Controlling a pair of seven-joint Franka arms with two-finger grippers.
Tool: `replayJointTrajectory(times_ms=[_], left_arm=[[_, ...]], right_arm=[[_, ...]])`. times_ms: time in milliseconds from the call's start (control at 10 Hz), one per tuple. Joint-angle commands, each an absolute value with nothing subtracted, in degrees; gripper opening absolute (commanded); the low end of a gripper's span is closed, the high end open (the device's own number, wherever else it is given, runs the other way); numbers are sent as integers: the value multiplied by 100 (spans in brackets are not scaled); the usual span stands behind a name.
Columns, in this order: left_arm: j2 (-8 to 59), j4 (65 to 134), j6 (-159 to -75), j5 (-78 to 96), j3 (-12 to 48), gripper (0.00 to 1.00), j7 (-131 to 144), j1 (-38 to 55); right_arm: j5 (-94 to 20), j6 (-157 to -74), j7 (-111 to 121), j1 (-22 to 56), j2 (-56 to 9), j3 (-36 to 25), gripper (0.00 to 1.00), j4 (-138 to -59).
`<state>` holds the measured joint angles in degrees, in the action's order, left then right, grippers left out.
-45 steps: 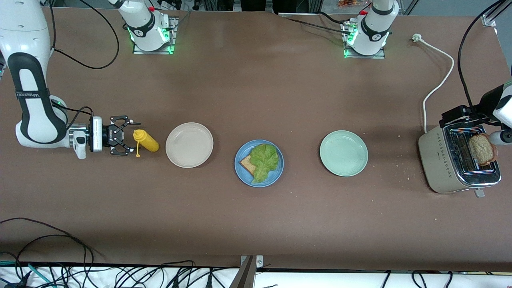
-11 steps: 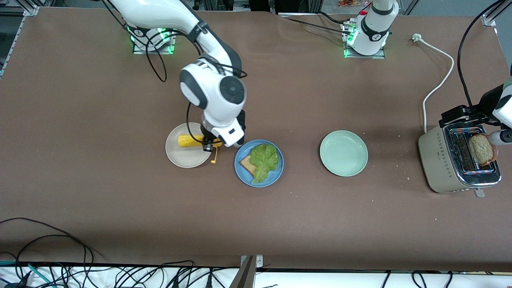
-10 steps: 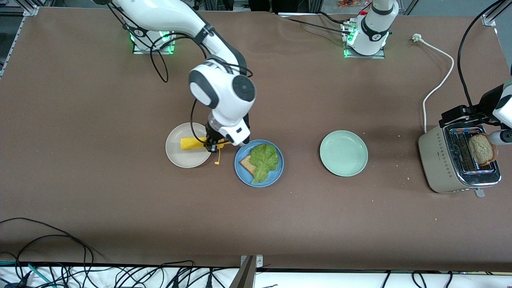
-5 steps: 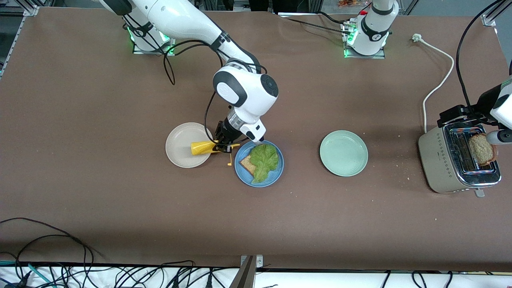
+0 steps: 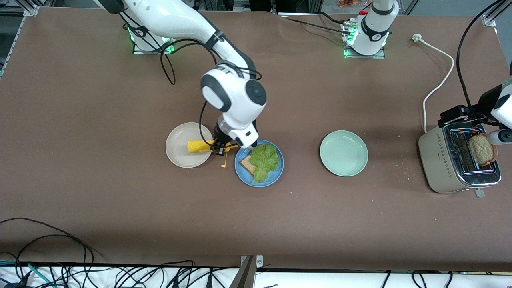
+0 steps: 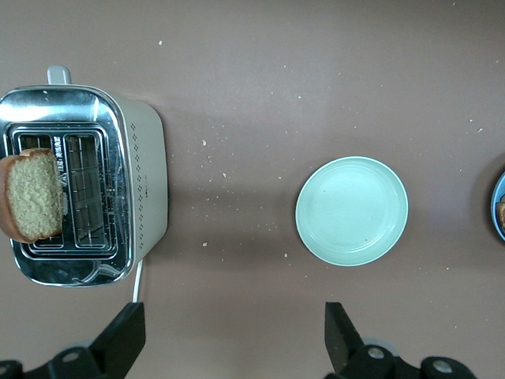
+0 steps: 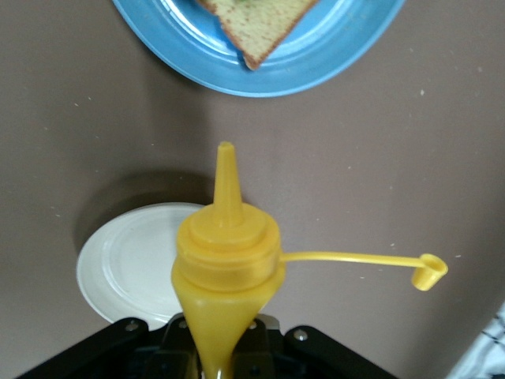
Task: Make sandwich in blue plate with both arms
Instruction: 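Carry the yellow bottle back beside the white plate with the right gripper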
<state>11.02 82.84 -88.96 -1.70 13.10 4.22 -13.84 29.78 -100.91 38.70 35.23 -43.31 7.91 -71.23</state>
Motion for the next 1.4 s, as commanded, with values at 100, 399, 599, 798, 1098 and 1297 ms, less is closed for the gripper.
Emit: replayJointTrajectory(times_ms=[100, 399, 599, 798, 1098, 1297], left_arm=[[1090, 8218, -8807, -71, 1266, 100, 352, -1441], [1099, 8305, -8728, -62, 1231, 100, -147, -1800], [1142, 8341, -8666, -70, 1230, 100, -692, -2187], [1238, 8402, -8657, -123, 1230, 100, -905, -2390], [1475, 8402, -8657, -141, 1222, 100, -1256, -2750], [1713, 8402, -8657, -420, 1222, 100, -1353, -2953]], right_arm=[[1060, -11264, 4576, 2543, -3342, 756, 5, -8452], [-399, -11759, 5814, 1691, -2919, 782, 5, -9236], [-1576, -11673, 7130, 1215, -2778, 774, 5, -9447], [-2501, -11393, 8501, 671, -2698, 765, 5, -9693], [-3302, -10637, 10286, -252, -2812, 765, 5, -9869], [-3786, -10154, 11438, -692, -3083, 747, 6, -9923]])
